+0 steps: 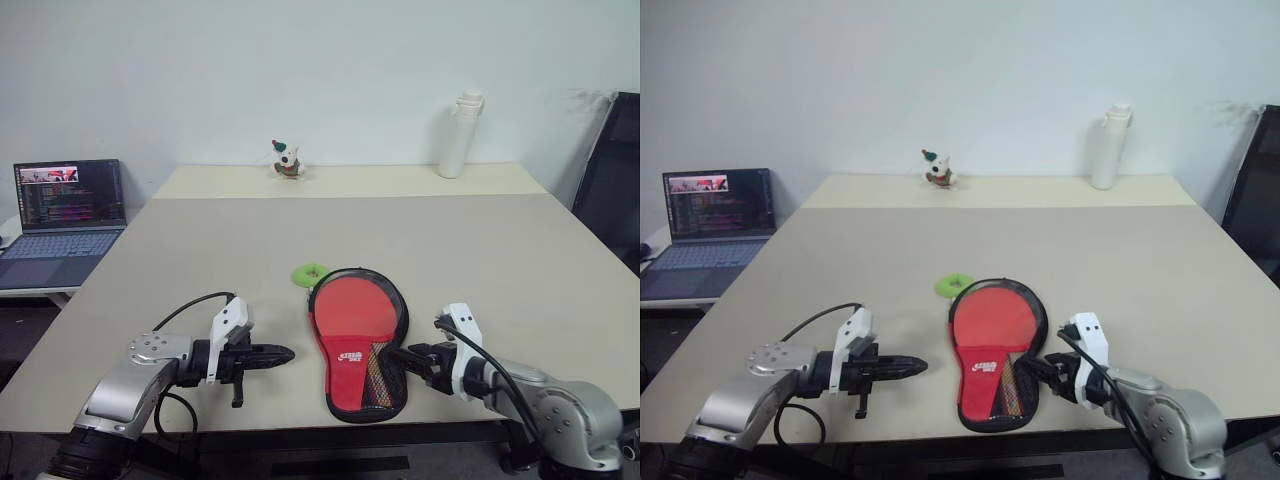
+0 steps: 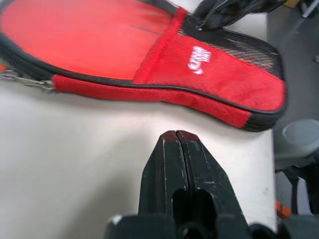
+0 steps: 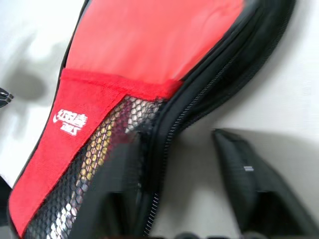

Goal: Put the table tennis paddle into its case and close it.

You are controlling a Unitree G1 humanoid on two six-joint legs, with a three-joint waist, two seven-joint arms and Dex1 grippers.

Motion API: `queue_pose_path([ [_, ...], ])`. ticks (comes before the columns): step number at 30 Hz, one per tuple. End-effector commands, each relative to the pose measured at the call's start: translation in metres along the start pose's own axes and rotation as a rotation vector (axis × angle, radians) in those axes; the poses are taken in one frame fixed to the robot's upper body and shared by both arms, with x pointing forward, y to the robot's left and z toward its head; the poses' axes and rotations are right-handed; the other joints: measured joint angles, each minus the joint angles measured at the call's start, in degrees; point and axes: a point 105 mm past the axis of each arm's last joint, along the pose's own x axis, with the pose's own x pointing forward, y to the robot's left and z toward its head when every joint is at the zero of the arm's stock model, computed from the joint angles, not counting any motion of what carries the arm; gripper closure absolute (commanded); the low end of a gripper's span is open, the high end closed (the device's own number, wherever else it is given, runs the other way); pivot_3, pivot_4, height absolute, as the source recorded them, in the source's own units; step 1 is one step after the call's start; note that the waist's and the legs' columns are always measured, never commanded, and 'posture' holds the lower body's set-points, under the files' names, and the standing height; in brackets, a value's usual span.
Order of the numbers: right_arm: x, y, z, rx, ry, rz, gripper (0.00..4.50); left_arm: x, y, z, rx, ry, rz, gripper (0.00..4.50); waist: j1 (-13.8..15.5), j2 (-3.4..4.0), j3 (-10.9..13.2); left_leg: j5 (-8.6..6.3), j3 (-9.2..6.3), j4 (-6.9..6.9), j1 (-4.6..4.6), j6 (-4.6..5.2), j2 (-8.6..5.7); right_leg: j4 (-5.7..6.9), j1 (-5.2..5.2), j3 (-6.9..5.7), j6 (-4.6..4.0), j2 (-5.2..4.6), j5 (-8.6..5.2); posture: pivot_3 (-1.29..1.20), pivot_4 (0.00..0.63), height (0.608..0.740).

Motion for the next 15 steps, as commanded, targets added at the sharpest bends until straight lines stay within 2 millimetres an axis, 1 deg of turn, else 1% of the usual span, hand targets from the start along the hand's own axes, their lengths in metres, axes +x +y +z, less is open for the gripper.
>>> queue_pose_path([
  [1,-0.016,0.027,0.015,-0.105,-0.064,0.142,0.36,-0.004,0.008,0.009,0.014,-0.037,0.045,4.50,0.0,0.00,0.0,0.00,0.00,0.00,0.01,0.00,0.01,0.00,0.00,-0.01,0.00,0.00,0.00,0.00,0.150,0.740],
  [2,-0.019,0.029,0.025,-0.131,-0.098,0.163,0.02,-0.004,0.013,0.011,0.022,-0.044,0.065,4.50,-0.1,0.00,0.0,0.00,-0.01,-0.01,0.03,0.00,0.01,0.00,0.01,-0.01,0.00,0.01,0.00,0.00,0.150,0.740],
  [3,-0.020,0.030,0.038,-0.172,-0.142,0.169,0.01,-0.004,0.019,0.014,0.037,-0.053,0.092,4.50,-0.1,-0.01,0.0,0.00,-0.01,0.00,0.04,0.00,0.01,0.01,0.02,-0.01,0.00,0.01,0.00,0.00,0.150,0.740],
  [4,-0.021,0.031,0.047,-0.201,-0.172,0.175,0.01,-0.004,0.023,0.017,0.047,-0.060,0.111,4.50,-0.1,-0.01,0.0,0.00,-0.01,0.01,0.04,0.00,0.01,0.02,0.02,-0.02,0.00,0.01,0.00,0.00,0.150,0.740],
  [6,-0.018,0.035,0.061,-0.235,-0.218,0.191,0.01,-0.003,0.032,0.023,0.065,-0.078,0.147,4.50,-0.2,-0.02,0.0,0.00,0.00,0.05,0.05,0.00,-0.02,0.05,0.02,0.00,0.02,0.02,0.01,0.00,0.150,0.740],
  [7,-0.008,0.038,0.068,-0.237,-0.245,0.194,0.01,-0.001,0.036,0.029,0.071,-0.092,0.161,4.50,-0.2,-0.06,0.0,0.00,0.00,0.06,0.06,0.00,-0.01,0.05,0.03,-0.01,0.02,0.02,0.02,0.00,0.150,0.740],
  [9,0.007,0.042,0.076,-0.234,-0.273,0.198,0.01,0.003,0.041,0.038,0.079,-0.111,0.171,4.50,-0.2,-0.09,0.0,0.00,-0.03,0.06,0.08,0.00,0.00,0.04,0.07,-0.05,0.02,0.05,0.02,0.00,0.150,0.740],
  [11,0.032,0.045,0.072,-0.217,-0.260,0.205,0.00,0.007,0.048,0.043,0.087,-0.108,0.209,4.14,-0.2,-0.10,0.0,0.00,-0.04,0.01,0.06,0.00,0.01,0.03,0.05,-0.05,0.01,0.07,0.01,0.00,0.150,0.740],
  [12,0.045,0.044,0.068,-0.212,-0.243,0.184,0.00,0.009,0.053,0.046,0.092,-0.103,0.240,3.97,-0.1,-0.10,0.0,0.00,-0.04,-0.01,0.05,0.00,0.01,0.01,0.05,-0.04,0.00,0.09,0.00,0.00,0.150,0.740],
  [13,0.057,0.043,0.063,-0.212,-0.229,0.162,0.00,0.009,0.061,0.048,0.094,-0.099,0.284,3.61,-0.1,-0.10,0.0,0.00,-0.04,-0.02,-0.01,0.00,0.00,0.00,0.02,-0.03,0.00,0.09,0.00,0.00,0.150,0.740],
  [15,0.071,0.041,0.057,-0.224,-0.212,0.133,0.00,0.009,0.074,0.052,0.091,-0.096,0.358,2.94,-0.1,-0.10,0.0,0.00,-0.01,0.00,-0.08,0.00,-0.01,-0.01,-0.05,0.00,0.01,0.07,0.00,0.00,0.150,0.740],
])
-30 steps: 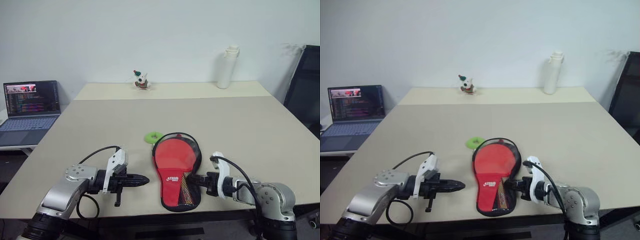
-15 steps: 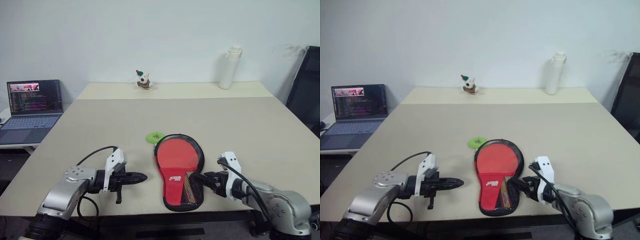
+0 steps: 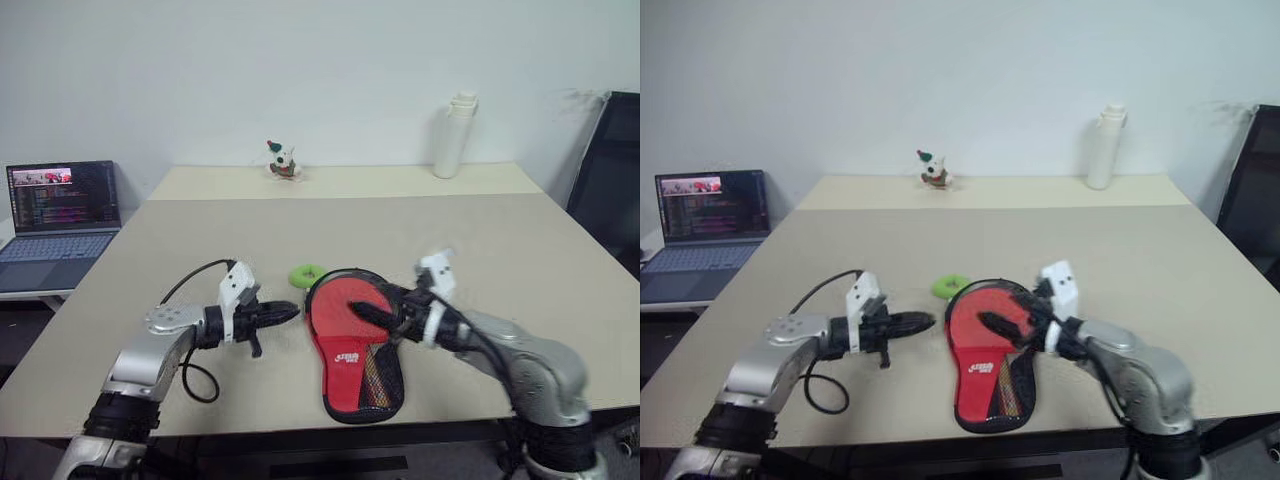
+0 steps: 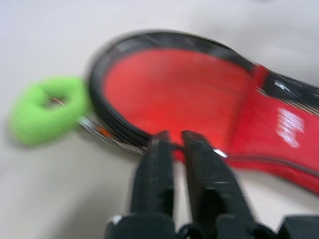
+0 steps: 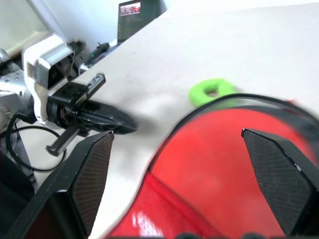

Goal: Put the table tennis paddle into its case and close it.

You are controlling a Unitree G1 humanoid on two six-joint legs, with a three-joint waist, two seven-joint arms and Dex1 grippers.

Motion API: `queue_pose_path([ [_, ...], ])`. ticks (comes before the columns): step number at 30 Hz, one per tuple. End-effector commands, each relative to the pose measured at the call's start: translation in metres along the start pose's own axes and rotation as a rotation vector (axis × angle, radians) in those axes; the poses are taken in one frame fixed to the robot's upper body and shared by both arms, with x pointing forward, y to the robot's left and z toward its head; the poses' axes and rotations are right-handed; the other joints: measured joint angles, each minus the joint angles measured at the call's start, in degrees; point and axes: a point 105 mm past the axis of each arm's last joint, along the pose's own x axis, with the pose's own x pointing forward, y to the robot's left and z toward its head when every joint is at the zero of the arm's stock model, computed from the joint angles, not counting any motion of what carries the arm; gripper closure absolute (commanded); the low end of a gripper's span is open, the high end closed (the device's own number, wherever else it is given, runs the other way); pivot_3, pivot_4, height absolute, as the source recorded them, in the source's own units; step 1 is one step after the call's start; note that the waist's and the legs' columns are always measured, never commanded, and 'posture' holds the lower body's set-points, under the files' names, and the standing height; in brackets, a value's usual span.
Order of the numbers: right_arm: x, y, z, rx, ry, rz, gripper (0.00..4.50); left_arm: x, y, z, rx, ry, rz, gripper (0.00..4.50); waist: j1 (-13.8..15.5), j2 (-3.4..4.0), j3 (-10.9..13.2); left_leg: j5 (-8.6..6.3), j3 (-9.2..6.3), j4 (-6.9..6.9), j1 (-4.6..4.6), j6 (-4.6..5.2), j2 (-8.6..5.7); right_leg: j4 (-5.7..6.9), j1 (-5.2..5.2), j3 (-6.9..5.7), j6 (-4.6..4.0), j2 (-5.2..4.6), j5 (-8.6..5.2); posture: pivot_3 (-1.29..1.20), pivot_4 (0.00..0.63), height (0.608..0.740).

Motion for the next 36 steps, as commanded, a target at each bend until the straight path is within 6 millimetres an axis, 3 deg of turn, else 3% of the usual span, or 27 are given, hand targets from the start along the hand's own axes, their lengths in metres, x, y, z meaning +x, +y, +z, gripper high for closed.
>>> queue_pose_path([
  [1,0.016,-0.004,-0.004,-0.063,-0.009,-0.054,0.00,0.001,0.025,0.010,0.022,0.001,0.142,2.58,0.0,0.00,0.0,0.00,0.02,0.00,-0.03,0.00,-0.02,0.00,-0.03,0.02,0.01,-0.03,0.00,0.00,0.150,0.740],
  [8,0.019,-0.005,-0.018,-0.060,0.017,-0.080,0.00,0.024,0.056,0.016,-0.028,0.003,0.266,0.06,0.2,-0.02,0.0,0.00,0.00,0.07,-0.03,-0.01,-0.07,0.03,0.00,-0.04,0.06,-0.09,0.01,0.00,0.150,0.740],
  [15,0.019,-0.008,-0.016,-0.060,0.015,-0.109,0.00,0.059,0.071,0.004,-0.105,0.110,0.264,0.02,0.2,-0.04,0.0,0.00,0.01,0.09,-0.02,-0.01,-0.13,0.07,0.00,-0.23,0.06,-0.06,0.01,0.00,0.150,0.740],
  [21,0.018,-0.008,-0.016,-0.055,0.011,-0.125,0.00,0.071,0.069,-0.019,-0.127,0.224,0.269,0.02,-0.1,-0.07,0.0,0.00,0.07,0.06,-0.03,-0.01,-0.15,0.03,-0.03,-0.21,0.06,-0.05,0.01,0.00,0.150,0.740],
  [24,0.017,-0.009,-0.016,-0.058,0.004,-0.140,0.00,0.074,0.064,-0.032,-0.119,0.270,0.254,0.61,0.0,-0.08,0.0,0.00,0.03,0.07,0.01,-0.01,-0.13,0.11,-0.01,-0.23,0.06,-0.05,0.01,0.00,0.150,0.740],
  [30,0.015,-0.014,-0.014,-0.105,-0.011,-0.184,0.00,0.075,0.057,-0.040,-0.157,0.252,0.228,2.73,-0.1,-0.13,0.0,0.00,0.03,0.11,0.17,-0.01,-0.10,0.20,0.12,-0.23,0.08,-0.06,0.02,0.00,0.150,0.740],
  [34,0.025,-0.011,-0.010,-0.147,-0.021,-0.167,0.00,0.074,0.054,-0.046,-0.184,0.242,0.217,4.12,-0.2,-0.18,-0.1,0.01,0.06,0.11,0.30,-0.02,-0.11,0.30,0.17,-0.19,0.08,-0.05,0.02,0.00,0.150,0.740],
  [36,0.031,-0.009,-0.009,-0.155,-0.018,-0.160,0.00,0.074,0.052,-0.048,-0.189,0.241,0.214,4.49,-0.2,-0.20,-0.1,0.01,0.10,0.12,0.37,-0.02,-0.10,0.33,0.20,-0.17,0.08,-0.03,0.02,0.00,0.150,0.740],
])
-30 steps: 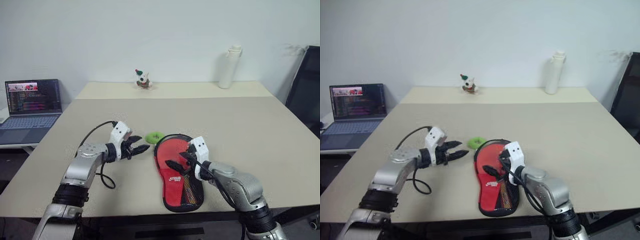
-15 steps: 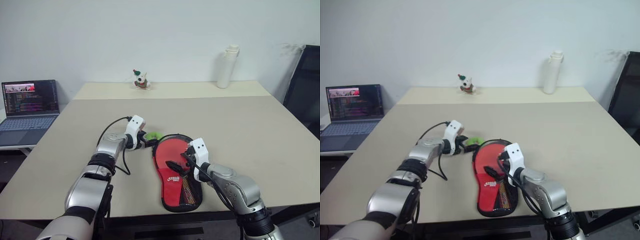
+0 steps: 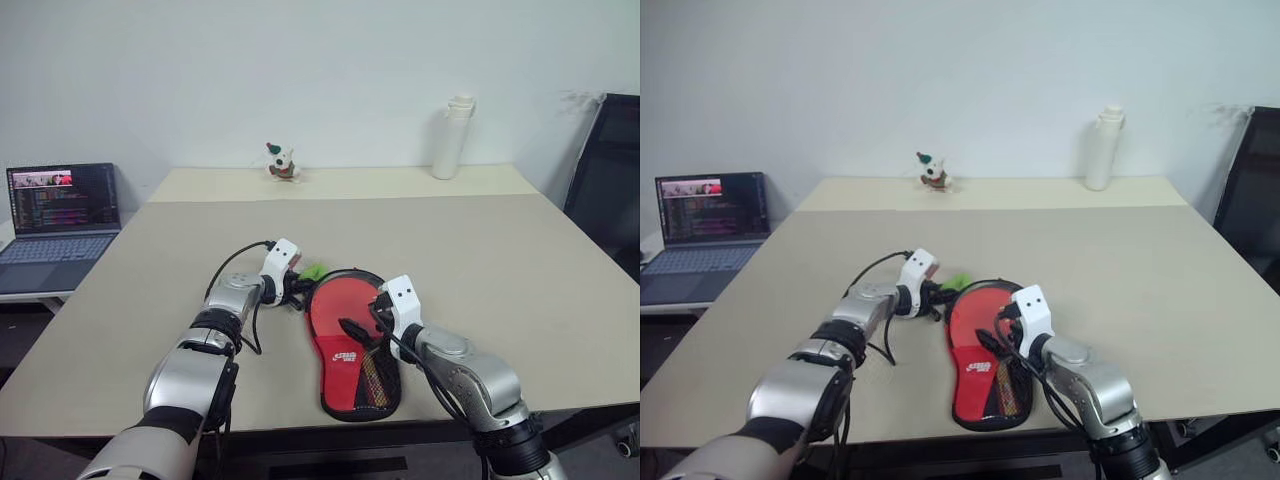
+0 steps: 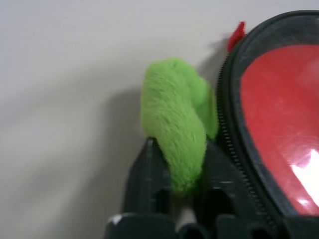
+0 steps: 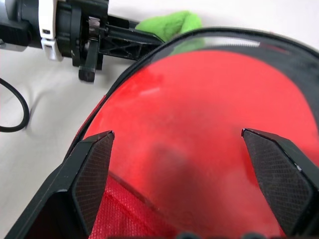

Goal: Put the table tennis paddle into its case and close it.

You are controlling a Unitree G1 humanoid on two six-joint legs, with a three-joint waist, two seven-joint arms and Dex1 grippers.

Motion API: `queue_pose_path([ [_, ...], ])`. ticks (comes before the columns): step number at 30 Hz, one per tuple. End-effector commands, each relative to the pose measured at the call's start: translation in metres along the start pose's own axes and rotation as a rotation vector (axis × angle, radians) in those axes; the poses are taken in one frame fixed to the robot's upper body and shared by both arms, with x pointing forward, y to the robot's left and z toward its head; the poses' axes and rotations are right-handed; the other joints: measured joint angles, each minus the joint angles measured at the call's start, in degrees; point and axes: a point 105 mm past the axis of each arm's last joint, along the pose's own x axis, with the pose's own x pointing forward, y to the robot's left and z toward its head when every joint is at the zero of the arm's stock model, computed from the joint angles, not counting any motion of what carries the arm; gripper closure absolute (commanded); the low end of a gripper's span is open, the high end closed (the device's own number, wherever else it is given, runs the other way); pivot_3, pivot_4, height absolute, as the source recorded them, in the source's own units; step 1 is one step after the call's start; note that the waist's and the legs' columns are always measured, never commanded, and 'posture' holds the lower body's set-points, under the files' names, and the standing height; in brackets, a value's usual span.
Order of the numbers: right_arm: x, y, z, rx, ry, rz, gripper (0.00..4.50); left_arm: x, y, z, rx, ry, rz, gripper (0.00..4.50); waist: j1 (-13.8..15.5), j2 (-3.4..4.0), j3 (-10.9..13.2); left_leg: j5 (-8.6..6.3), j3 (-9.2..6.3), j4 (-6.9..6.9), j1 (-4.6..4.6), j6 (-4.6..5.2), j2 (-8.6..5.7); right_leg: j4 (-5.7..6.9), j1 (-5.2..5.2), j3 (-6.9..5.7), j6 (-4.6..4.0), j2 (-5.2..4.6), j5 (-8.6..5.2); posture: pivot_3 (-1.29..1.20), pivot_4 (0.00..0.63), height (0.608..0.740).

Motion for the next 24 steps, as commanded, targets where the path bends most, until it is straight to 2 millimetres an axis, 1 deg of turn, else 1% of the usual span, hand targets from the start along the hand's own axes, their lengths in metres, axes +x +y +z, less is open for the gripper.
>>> queue_pose_path([
  [1,0.011,0.011,0.013,-0.046,-0.045,0.033,0.00,-0.004,0.003,-0.025,-0.038,0.065,0.021,4.49,0.0,-0.05,-0.1,0.00,0.00,0.00,0.02,0.00,0.00,0.01,0.01,0.00,0.00,0.01,0.00,0.00,0.150,0.740],
  [4,0.021,0.015,0.004,-0.074,-0.006,0.043,0.00,-0.005,0.004,-0.027,-0.040,0.065,0.025,4.49,0.0,-0.13,-0.1,0.00,0.01,-0.01,0.05,0.00,0.03,0.01,0.02,0.02,-0.01,0.04,0.00,0.00,0.150,0.740],
  [6,0.025,0.014,-0.006,-0.100,0.034,0.033,0.00,-0.006,0.005,-0.026,-0.034,0.065,0.031,4.49,0.0,-0.17,-0.1,0.00,0.02,-0.02,0.04,0.00,0.04,-0.01,0.02,0.04,-0.01,0.04,0.00,0.00,0.150,0.740],
  [8,0.026,0.011,-0.015,-0.101,0.073,0.017,0.00,-0.008,0.012,-0.020,-0.012,0.062,0.063,4.49,-0.1,-0.26,-0.2,0.00,0.08,-0.02,0.04,0.00,0.05,-0.02,0.01,0.10,-0.01,0.03,0.00,0.00,0.150,0.740],
  [11,0.024,0.006,-0.030,-0.101,0.129,0.003,0.00,-0.012,0.029,0.004,0.069,0.048,0.180,4.49,0.0,-0.54,-0.4,0.00,0.06,-0.01,0.08,0.00,0.07,0.00,0.02,0.09,-0.01,0.03,0.00,0.00,0.150,0.740],
  [15,0.022,0.006,-0.040,-0.099,0.168,0.007,0.00,-0.011,0.039,0.032,0.175,0.039,0.280,4.49,-0.1,-0.58,-0.4,0.00,0.05,0.00,0.11,0.00,0.06,0.02,0.03,0.08,0.02,0.04,0.03,0.00,0.150,0.740],
  [20,0.017,0.012,-0.049,-0.094,0.196,0.023,0.00,-0.004,0.036,0.065,0.292,0.010,0.352,4.49,0.1,-0.59,-0.4,0.00,0.01,-0.02,-0.05,-0.01,0.07,-0.07,0.00,0.01,0.02,0.02,0.02,0.00,0.150,0.740],
  [24,0.012,0.015,-0.055,-0.088,0.217,0.025,0.00,0.007,0.022,0.087,0.413,-0.014,0.361,4.49,0.1,-0.59,-0.4,-0.01,0.02,-0.02,-0.12,-0.01,0.05,-0.12,-0.05,0.02,0.03,-0.01,0.02,0.00,0.150,0.740],
])
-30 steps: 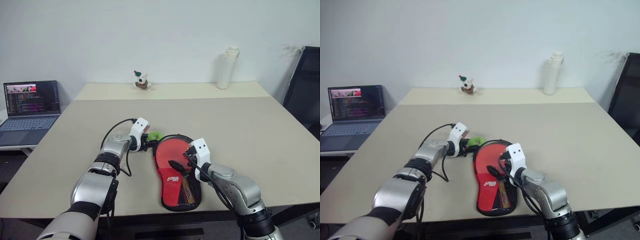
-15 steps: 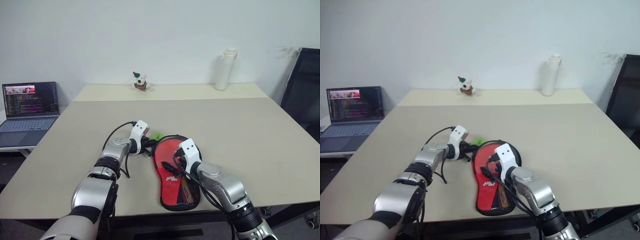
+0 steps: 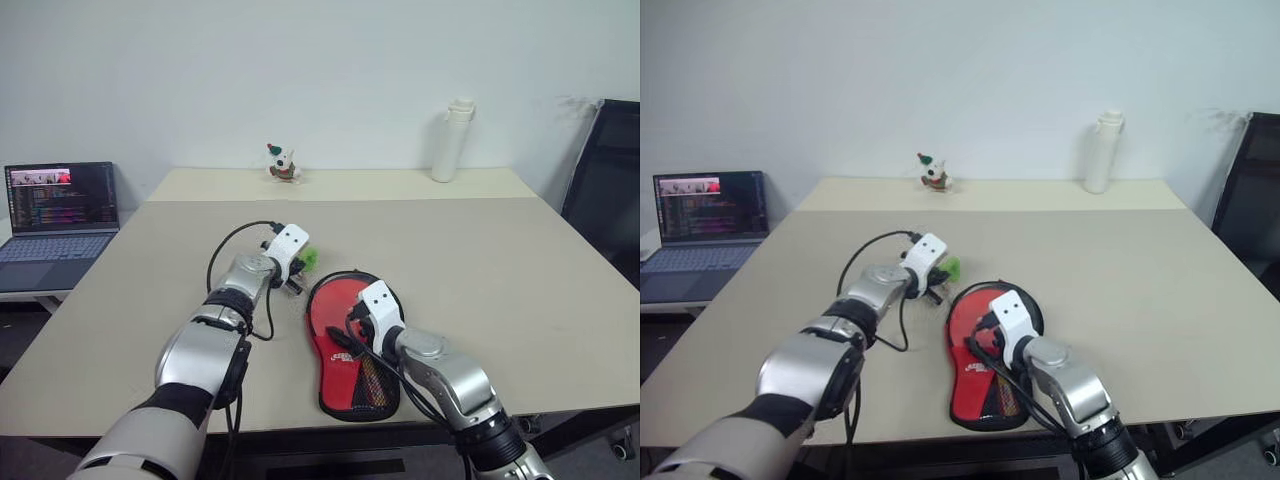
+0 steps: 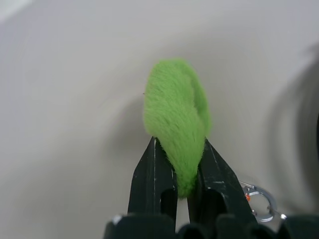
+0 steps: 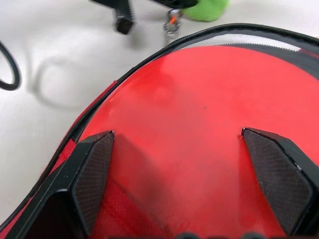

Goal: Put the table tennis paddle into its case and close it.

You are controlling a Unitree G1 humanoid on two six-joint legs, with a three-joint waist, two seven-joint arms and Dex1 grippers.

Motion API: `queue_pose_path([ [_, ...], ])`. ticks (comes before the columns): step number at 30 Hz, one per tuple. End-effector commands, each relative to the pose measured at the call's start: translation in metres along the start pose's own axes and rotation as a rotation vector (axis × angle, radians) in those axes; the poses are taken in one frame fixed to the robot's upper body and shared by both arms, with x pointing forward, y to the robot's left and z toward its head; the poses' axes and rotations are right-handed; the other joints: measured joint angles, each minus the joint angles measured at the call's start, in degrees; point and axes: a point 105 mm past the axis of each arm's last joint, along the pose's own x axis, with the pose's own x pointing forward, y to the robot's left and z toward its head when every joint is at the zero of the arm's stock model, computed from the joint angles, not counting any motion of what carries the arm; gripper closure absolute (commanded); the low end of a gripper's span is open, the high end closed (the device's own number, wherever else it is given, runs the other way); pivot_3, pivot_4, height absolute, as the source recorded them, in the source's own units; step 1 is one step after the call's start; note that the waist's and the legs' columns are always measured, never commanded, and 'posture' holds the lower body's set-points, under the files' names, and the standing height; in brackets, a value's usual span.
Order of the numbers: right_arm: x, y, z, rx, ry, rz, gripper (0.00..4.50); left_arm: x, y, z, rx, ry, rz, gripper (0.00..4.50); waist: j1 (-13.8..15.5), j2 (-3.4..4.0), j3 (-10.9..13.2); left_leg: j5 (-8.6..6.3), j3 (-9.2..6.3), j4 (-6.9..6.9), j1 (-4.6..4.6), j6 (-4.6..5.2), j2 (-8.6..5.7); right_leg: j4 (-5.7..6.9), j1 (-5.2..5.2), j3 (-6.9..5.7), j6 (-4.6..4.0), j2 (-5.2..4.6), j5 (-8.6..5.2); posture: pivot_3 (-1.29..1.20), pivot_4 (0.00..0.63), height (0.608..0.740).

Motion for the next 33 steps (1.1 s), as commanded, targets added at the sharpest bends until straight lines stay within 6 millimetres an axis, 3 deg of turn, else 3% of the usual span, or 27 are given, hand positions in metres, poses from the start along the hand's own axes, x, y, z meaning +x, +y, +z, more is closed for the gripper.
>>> queue_pose_path([
  [1,-0.004,0.008,-0.035,0.044,0.137,0.021,0.00,-0.002,0.009,0.054,0.140,-0.122,0.083,4.49,0.1,0.00,0.0,0.00,-0.01,0.00,0.00,0.00,-0.01,0.00,0.00,-0.01,0.00,0.00,0.00,0.00,0.150,0.740],
  [8,-0.021,0.019,-0.050,0.069,0.187,0.027,0.00,0.010,-0.037,0.103,0.444,-0.217,0.058,4.49,0.2,-0.01,0.0,0.00,-0.04,0.00,-0.08,-0.01,-0.04,-0.10,0.01,-0.07,0.01,-0.03,-0.01,0.00,0.150,0.740],
  [14,-0.033,0.030,-0.058,0.092,0.213,0.034,0.00,0.013,-0.071,0.129,0.711,-0.295,0.048,4.49,0.3,-0.01,0.0,-0.02,-0.05,-0.02,-0.13,-0.03,-0.05,-0.16,0.01,-0.12,0.02,-0.03,-0.01,0.00,0.150,0.740],
  [19,-0.039,0.034,-0.063,0.111,0.225,0.028,0.00,0.014,-0.116,0.148,0.981,-0.394,-0.002,4.49,0.7,-0.05,0.0,-0.03,-0.02,-0.02,-0.19,-0.04,-0.09,-0.25,0.04,-0.22,0.05,-0.09,-0.03,0.00,0.150,0.740],
  [26,-0.041,0.037,-0.065,0.134,0.229,0.021,0.00,0.011,-0.169,0.154,1.207,-0.520,-0.094,4.49,1.5,-0.04,0.0,-0.06,-0.02,-0.07,-0.25,-0.09,-0.09,-0.44,0.04,-0.28,0.06,-0.11,-0.04,0.00,0.150,0.740],
  [33,-0.040,0.037,-0.064,0.140,0.226,0.015,0.00,0.012,-0.182,0.147,1.217,-0.535,-0.139,4.49,1.6,-0.04,0.0,-0.07,-0.04,-0.08,-0.27,-0.10,-0.07,-0.55,0.09,-0.36,0.06,-0.10,-0.04,0.00,0.150,0.740],
])
